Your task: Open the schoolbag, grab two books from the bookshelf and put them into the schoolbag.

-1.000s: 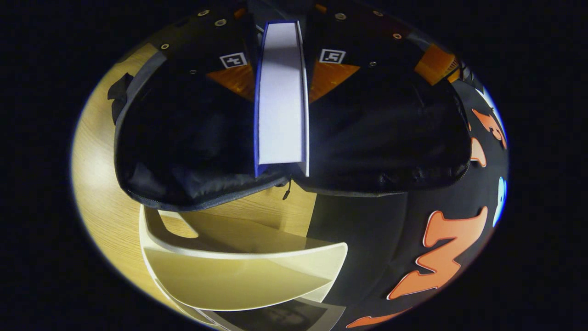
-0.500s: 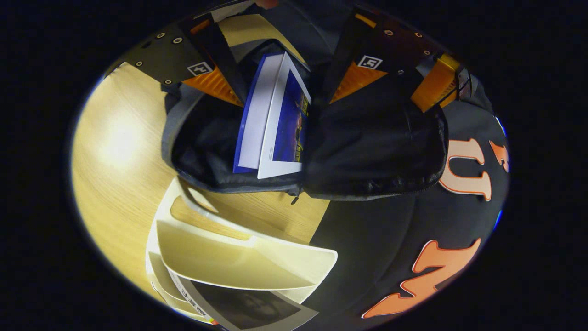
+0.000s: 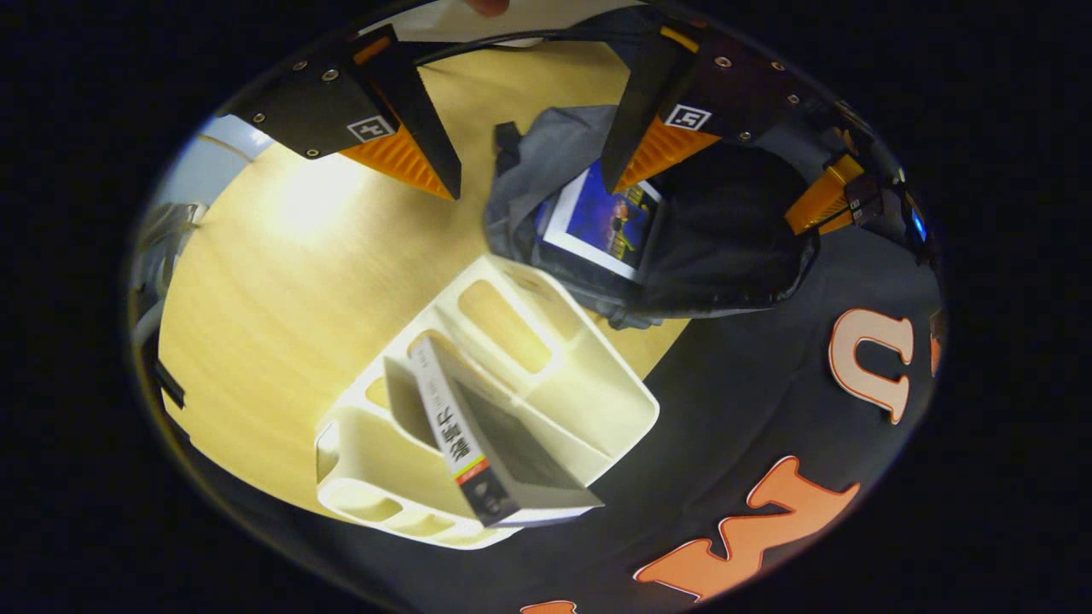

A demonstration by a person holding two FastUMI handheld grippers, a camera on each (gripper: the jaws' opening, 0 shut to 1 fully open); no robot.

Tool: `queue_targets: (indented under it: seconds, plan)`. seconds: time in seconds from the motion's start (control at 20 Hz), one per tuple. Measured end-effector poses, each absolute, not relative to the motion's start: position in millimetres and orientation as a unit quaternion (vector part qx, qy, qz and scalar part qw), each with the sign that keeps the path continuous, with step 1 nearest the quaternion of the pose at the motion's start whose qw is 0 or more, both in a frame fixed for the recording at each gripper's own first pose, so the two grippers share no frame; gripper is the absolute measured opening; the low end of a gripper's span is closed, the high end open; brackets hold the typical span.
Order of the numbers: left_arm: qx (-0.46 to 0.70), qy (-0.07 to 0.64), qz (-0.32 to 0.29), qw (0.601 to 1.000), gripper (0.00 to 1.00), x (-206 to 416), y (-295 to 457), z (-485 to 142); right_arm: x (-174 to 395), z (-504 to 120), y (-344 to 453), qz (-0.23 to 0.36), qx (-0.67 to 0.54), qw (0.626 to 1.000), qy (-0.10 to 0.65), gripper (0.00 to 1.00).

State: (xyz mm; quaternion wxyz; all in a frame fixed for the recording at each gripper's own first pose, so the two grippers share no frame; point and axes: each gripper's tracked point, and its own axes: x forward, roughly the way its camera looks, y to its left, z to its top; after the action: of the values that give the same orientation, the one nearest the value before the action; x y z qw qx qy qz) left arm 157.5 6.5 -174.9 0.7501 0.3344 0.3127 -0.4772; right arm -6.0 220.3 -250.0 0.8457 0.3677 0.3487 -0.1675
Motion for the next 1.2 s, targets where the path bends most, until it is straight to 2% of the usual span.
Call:
queue_targets:
  seconds: [0.15,0.45,0.85,1.2]
  plan:
    - [0.342,0.301,-0.476,0.752,0.01,154,8,-174,-31,-242,179,-0.198,0.323,0.852,0.361,0.98]
    - [0.336,0.303,-0.471,0.757,0.01,148,7,-179,-34,-172,115,-0.221,0.222,0.879,0.360,0.99]
    - [0.287,0.332,-0.454,0.775,0.01,143,10,-185,23,-91,80,-0.194,0.101,0.905,0.366,0.98]
    - [0.264,0.351,-0.433,0.787,0.01,141,12,-188,84,-99,70,-0.147,0.082,0.899,0.404,0.99]
